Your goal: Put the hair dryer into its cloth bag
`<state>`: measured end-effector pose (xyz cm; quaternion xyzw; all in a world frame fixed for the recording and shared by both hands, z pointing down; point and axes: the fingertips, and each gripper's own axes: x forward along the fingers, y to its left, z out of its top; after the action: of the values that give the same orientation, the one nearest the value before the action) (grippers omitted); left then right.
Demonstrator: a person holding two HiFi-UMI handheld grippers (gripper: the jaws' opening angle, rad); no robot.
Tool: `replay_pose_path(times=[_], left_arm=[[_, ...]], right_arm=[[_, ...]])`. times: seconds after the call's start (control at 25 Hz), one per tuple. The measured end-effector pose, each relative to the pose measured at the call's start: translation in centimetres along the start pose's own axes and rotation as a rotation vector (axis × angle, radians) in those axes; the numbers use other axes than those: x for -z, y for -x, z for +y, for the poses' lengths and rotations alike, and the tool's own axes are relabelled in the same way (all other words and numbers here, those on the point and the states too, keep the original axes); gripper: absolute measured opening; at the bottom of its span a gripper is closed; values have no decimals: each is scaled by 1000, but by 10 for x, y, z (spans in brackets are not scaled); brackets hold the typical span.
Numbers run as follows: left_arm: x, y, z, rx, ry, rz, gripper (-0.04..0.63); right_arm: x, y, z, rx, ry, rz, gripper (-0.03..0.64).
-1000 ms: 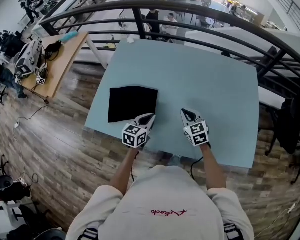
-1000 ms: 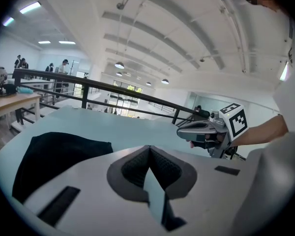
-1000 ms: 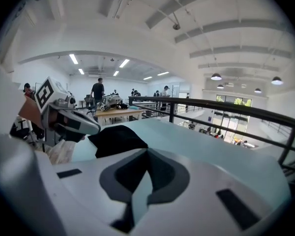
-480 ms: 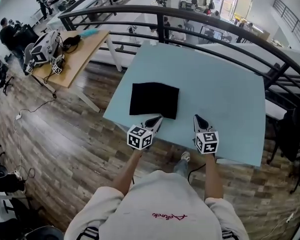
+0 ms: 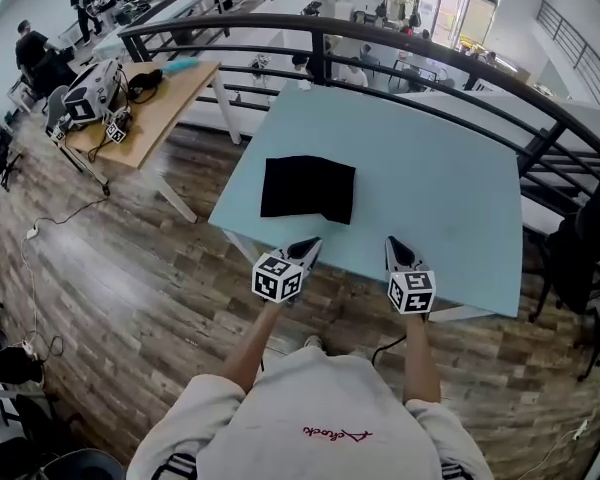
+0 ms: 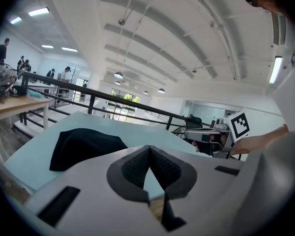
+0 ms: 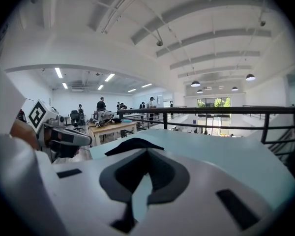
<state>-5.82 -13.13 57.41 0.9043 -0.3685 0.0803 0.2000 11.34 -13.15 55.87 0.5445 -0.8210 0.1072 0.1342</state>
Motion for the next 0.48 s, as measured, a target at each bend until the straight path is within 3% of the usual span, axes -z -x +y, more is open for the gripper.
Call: replay_pose_path(times=[0.28,0.48], left_arm=[[4,14,-40,-27,-6,-32,6],[20,14,-100,-19,-14,-28,6]], right_arm=[[8,48,-1,-19,22,-19,15],[19,104,-13,-28,37,-26,15]])
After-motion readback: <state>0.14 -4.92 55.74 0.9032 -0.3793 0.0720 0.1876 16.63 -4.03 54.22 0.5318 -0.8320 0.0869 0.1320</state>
